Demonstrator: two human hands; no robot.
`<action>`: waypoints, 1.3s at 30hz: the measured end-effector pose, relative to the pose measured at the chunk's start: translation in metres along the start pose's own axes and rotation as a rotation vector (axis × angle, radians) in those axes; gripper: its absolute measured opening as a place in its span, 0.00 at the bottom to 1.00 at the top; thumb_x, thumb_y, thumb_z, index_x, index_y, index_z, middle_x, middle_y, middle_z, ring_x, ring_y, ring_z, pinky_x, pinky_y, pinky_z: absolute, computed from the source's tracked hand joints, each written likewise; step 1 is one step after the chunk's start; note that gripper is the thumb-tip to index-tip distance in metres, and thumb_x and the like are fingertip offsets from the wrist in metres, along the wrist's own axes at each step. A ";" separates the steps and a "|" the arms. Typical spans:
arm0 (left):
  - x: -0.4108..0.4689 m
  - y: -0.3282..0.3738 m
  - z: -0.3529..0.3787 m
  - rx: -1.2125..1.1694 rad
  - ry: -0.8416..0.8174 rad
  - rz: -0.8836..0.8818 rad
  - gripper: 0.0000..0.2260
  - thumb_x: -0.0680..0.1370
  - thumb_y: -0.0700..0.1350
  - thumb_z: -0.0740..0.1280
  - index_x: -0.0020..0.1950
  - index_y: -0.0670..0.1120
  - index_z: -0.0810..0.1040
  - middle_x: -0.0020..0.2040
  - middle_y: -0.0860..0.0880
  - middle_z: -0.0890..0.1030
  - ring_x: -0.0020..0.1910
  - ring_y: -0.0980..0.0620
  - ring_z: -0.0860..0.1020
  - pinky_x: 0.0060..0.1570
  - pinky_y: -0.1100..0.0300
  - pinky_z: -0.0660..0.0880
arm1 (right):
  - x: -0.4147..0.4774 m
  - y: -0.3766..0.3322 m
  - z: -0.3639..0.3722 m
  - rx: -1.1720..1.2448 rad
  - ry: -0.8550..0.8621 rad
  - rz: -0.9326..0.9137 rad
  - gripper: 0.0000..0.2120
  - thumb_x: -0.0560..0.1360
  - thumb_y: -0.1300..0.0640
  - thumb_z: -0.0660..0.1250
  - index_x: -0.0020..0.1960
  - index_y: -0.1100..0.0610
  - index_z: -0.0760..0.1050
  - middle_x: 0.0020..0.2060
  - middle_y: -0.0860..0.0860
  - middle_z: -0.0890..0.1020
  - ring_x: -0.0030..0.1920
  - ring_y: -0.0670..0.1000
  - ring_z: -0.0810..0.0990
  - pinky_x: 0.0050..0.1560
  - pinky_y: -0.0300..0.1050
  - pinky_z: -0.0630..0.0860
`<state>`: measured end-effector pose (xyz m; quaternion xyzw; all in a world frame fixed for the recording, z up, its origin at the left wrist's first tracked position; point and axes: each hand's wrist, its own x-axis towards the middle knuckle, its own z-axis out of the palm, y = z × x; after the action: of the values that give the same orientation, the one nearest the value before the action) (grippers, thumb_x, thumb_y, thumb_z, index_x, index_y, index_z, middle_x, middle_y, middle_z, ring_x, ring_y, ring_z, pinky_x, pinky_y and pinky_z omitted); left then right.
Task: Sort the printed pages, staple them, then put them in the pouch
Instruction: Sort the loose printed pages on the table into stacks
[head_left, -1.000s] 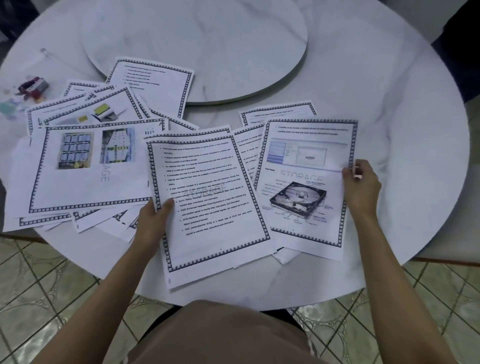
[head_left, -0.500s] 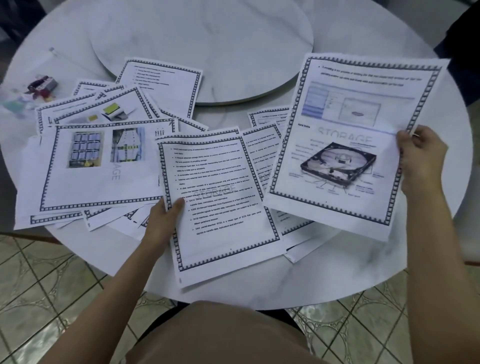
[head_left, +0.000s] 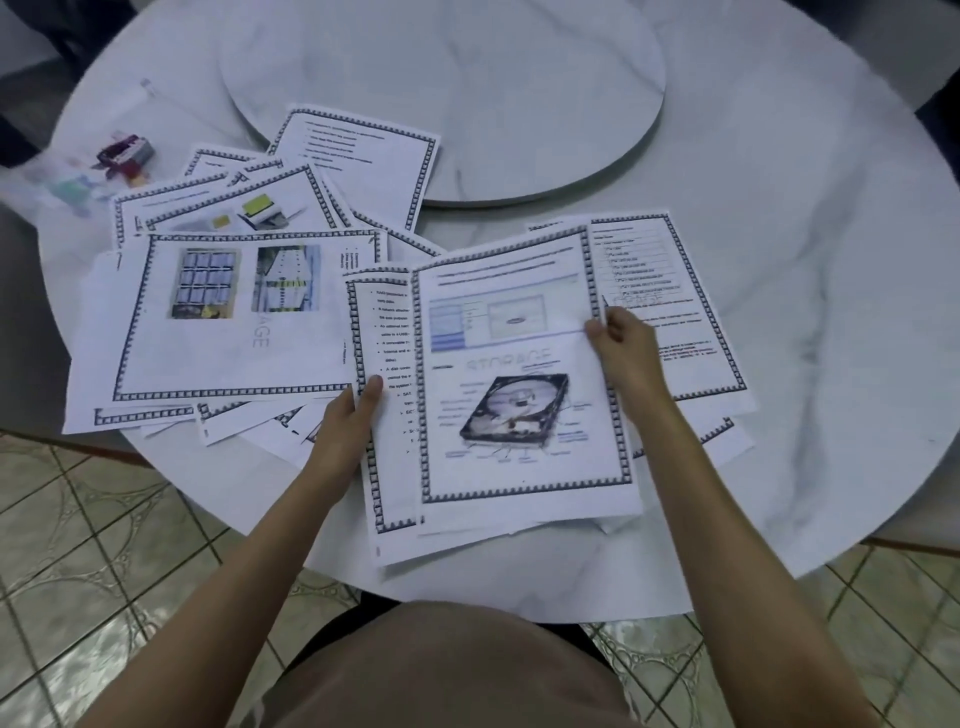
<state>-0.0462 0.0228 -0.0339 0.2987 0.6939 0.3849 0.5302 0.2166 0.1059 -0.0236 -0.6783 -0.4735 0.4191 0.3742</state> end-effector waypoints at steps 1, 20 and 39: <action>0.000 0.000 0.000 0.007 -0.001 -0.001 0.14 0.80 0.53 0.58 0.61 0.47 0.72 0.53 0.49 0.78 0.52 0.49 0.77 0.56 0.54 0.72 | -0.003 -0.001 0.009 0.004 -0.022 -0.002 0.07 0.77 0.60 0.62 0.53 0.60 0.76 0.47 0.54 0.80 0.48 0.53 0.79 0.54 0.49 0.77; -0.001 0.004 -0.014 0.076 0.099 0.149 0.10 0.80 0.44 0.60 0.60 0.45 0.74 0.50 0.50 0.79 0.47 0.51 0.78 0.50 0.58 0.73 | 0.007 0.027 -0.035 -0.577 0.100 -0.011 0.20 0.74 0.54 0.68 0.62 0.63 0.72 0.58 0.62 0.72 0.60 0.60 0.71 0.58 0.49 0.68; 0.002 0.002 -0.026 0.083 0.148 0.139 0.15 0.80 0.44 0.60 0.65 0.41 0.72 0.56 0.47 0.77 0.54 0.47 0.76 0.54 0.54 0.71 | 0.014 0.022 -0.046 -0.420 0.057 -0.017 0.06 0.75 0.60 0.65 0.50 0.62 0.76 0.44 0.56 0.77 0.44 0.53 0.73 0.42 0.41 0.67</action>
<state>-0.0714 0.0197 -0.0297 0.3386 0.7243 0.4126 0.4364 0.2687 0.1083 -0.0296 -0.7489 -0.5454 0.2889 0.2414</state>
